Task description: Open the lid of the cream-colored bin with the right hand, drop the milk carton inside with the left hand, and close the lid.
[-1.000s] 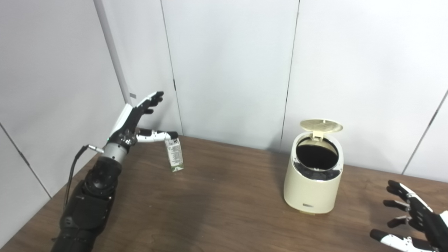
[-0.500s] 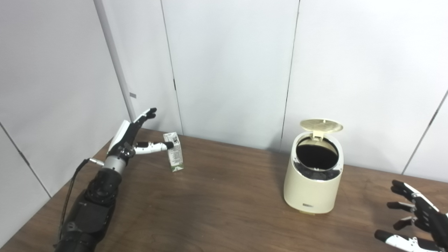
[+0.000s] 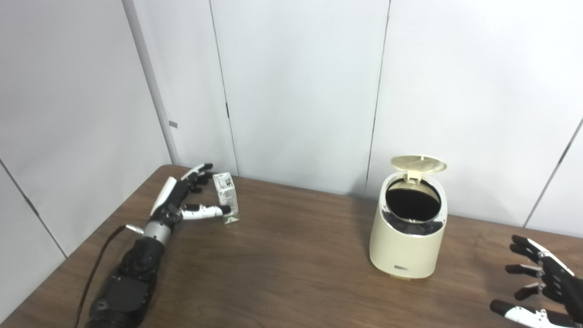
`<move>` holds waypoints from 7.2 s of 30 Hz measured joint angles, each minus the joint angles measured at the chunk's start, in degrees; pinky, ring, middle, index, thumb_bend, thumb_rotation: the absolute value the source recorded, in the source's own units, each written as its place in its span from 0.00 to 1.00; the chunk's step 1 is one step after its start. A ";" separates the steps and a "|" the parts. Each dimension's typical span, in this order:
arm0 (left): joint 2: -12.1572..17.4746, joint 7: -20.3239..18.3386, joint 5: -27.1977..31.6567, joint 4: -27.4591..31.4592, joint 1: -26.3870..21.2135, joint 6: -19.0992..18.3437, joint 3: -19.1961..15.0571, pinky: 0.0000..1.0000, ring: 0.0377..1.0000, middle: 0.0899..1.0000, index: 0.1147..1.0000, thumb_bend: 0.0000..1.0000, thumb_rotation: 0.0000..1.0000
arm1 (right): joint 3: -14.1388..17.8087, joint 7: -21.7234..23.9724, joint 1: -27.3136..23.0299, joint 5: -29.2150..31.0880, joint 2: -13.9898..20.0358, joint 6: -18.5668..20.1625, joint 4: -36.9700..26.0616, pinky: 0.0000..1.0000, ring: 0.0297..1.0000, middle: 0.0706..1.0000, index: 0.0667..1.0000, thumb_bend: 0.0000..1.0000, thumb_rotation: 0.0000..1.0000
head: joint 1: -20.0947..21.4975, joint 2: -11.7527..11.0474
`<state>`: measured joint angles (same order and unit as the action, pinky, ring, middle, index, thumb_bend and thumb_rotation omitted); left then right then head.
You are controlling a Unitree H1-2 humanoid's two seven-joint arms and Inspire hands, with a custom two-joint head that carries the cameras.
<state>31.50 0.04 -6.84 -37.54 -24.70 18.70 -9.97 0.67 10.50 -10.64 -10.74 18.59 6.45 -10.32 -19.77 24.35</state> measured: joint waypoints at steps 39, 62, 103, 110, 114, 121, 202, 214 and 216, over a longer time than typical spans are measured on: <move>-3.77 11.59 0.18 -13.66 -3.76 6.70 2.62 0.74 0.78 0.78 0.82 0.98 0.22 | 0.22 0.70 2.03 -0.01 0.03 4.37 -4.38 0.54 0.75 0.88 0.89 0.77 0.14 | 1.58 1.23; -5.00 11.02 3.45 -15.72 -5.74 6.70 2.72 0.72 0.76 0.77 0.80 0.99 0.25 | 0.14 1.09 2.82 -0.34 0.04 8.59 -9.45 0.58 0.76 0.90 0.90 0.74 0.07 | 2.37 2.28; -7.75 14.83 4.22 -9.18 -3.77 6.58 2.17 0.43 0.46 0.45 0.39 0.50 0.00 | -0.99 1.40 4.72 -2.68 0.16 12.08 -13.56 0.65 0.78 0.91 0.92 0.66 0.00 | 2.81 3.52; -9.40 12.80 4.50 -2.58 -1.36 6.47 2.61 0.40 0.43 0.45 0.41 0.50 0.00 | -1.46 1.73 4.20 -1.07 -0.36 13.17 -13.20 0.77 0.86 0.96 0.96 0.63 0.00 | 5.43 2.82; -10.03 12.26 4.50 2.92 -0.86 6.41 3.26 0.36 0.40 0.45 0.44 0.50 0.00 | -1.78 1.78 3.21 -0.51 -0.38 13.00 -11.59 0.76 0.85 0.96 0.96 0.65 0.00 | 6.15 2.64; -11.77 6.71 6.00 13.58 -1.44 6.41 4.01 0.41 0.42 0.44 0.42 0.50 0.00 | -2.71 1.75 3.01 0.10 -0.39 7.75 -7.94 0.74 0.83 0.94 0.95 0.68 0.00 | 9.48 2.11; -27.37 5.17 2.29 8.70 -13.75 6.45 18.29 0.42 0.44 0.44 0.40 0.50 0.00 | -4.19 -2.28 1.45 -4.65 -4.99 -4.19 3.29 0.65 0.81 0.92 0.92 0.73 0.16 | 22.59 1.23; -27.45 10.06 2.37 5.46 -15.33 6.46 22.45 0.42 0.44 0.43 0.41 0.51 0.00 | -4.19 -2.40 1.48 -4.97 -5.02 -4.24 3.27 0.64 0.79 0.92 0.92 0.73 0.17 | 22.85 1.58; -27.71 10.80 2.37 5.17 -15.44 6.46 23.09 0.42 0.44 0.43 0.41 0.51 0.00 | -4.20 -2.55 1.48 -5.04 -5.04 -4.41 3.32 0.64 0.79 0.92 0.92 0.74 0.17 | 22.94 1.58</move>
<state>3.79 10.84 -4.47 -32.37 -40.14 25.16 13.12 -3.53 7.95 -9.17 -15.79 13.55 2.04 -7.00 3.16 25.93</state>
